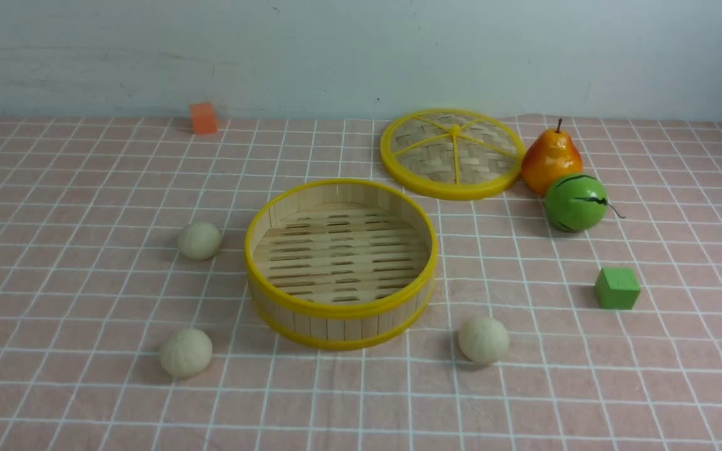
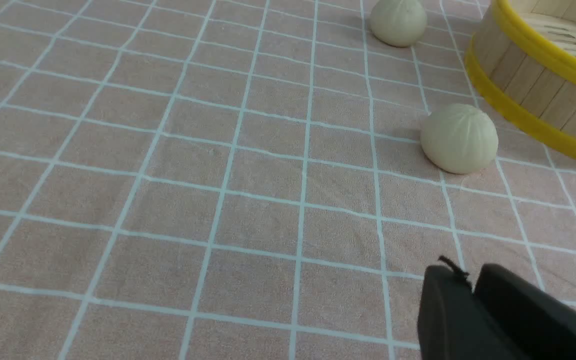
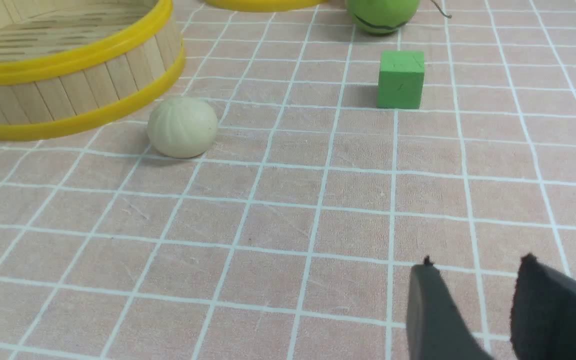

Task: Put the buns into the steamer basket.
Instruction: Use the left arm to grab a steamed stuffed bun

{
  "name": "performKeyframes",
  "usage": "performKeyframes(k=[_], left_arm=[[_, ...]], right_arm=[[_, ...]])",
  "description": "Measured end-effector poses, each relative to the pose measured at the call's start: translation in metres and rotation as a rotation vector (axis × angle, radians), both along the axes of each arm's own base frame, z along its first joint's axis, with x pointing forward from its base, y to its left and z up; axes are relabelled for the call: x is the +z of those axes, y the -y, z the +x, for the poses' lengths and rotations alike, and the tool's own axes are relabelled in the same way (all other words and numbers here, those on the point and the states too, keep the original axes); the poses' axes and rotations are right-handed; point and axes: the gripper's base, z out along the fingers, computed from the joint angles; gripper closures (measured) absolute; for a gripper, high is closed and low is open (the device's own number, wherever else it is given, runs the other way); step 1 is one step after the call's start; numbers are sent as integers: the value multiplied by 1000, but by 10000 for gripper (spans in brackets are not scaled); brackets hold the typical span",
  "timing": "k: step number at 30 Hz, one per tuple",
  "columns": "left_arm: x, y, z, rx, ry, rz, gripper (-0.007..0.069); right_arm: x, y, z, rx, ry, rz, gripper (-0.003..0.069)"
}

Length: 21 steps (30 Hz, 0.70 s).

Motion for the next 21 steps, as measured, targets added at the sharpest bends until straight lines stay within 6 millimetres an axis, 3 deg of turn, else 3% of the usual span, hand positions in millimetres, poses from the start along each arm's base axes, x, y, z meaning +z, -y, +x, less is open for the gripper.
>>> performKeyframes(k=[21], left_arm=[[0,0,0,0,0,0,526]], right_arm=[[0,0,0,0,0,0,419]])
